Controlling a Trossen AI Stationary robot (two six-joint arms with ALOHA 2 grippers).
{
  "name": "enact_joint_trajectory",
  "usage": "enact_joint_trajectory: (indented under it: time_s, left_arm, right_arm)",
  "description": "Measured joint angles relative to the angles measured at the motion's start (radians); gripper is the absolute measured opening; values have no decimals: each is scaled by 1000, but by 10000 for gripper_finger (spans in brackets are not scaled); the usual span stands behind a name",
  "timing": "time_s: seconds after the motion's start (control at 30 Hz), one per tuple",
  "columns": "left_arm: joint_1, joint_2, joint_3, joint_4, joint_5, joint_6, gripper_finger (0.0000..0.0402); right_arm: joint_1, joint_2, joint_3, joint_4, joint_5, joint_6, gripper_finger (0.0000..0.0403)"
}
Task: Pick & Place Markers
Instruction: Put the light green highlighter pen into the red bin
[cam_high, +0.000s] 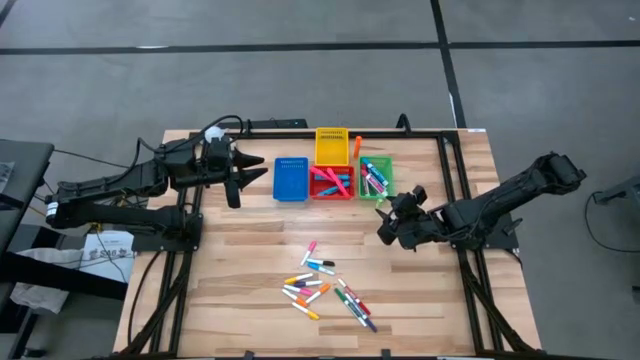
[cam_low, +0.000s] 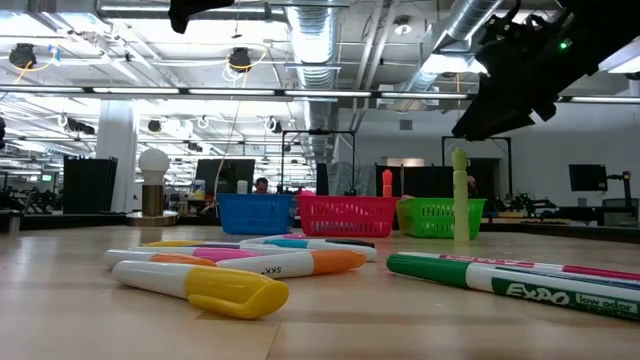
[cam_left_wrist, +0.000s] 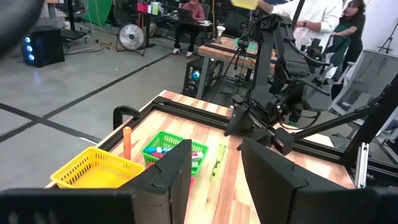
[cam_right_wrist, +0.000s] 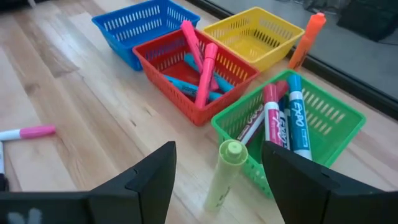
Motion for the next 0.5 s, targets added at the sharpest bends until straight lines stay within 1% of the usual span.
enact_joint_trajectory:
  time_s: [0.23,0.5]
  left_arm:
    - [0,0,0,-2,-1,0,140]
    - [0,0,0,-8,-2,0,140]
  right_arm:
    - [-1,0,0,0,-2,4,231]
    - [-35,0,0,7,6,4,232]
